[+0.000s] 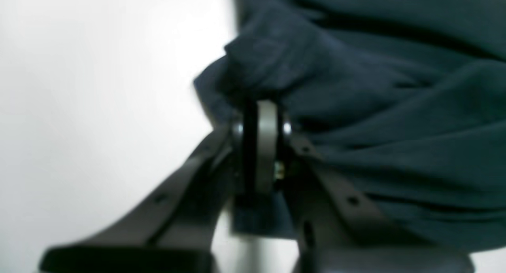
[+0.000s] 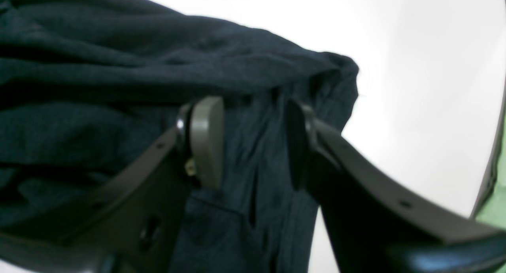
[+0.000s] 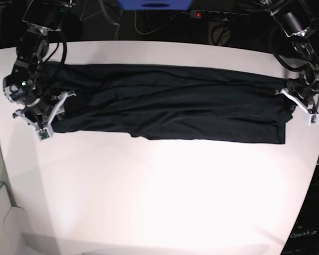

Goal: Fold the T-shirt properly
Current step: 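Pull both strip ends apart to straighten the strip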

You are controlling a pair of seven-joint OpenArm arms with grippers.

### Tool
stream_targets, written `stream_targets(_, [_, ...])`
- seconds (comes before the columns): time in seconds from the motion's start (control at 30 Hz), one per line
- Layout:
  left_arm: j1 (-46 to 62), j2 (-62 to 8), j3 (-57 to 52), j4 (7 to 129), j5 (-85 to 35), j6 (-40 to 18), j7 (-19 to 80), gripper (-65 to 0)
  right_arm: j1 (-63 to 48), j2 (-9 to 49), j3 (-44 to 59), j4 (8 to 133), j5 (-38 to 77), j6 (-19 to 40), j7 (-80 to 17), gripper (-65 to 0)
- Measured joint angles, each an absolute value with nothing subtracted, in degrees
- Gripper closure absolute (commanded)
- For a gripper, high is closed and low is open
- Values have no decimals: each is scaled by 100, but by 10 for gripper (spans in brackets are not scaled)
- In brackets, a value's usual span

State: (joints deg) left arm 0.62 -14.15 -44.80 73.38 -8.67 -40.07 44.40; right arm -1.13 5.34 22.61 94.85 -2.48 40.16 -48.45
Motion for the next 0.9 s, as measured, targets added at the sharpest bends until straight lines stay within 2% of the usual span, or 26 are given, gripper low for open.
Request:
stream_targets(0.33, [-104,-1426,-4484,7360,-882,-4010,4512,-38,-10,541,2261,9498,-231,4016,-4840,-274])
stream_targets(0.73, [-163,-1413,-4491,8025,-886,-4007,4550,-38,-8,663,2261,9502,-231,4016,-4847,-274])
stream_targets(0.9, [-239,-1538,-4488,7948,-856,-4016,4604,-39,-5,893,2257,9494,-228,4016,-4849,-275])
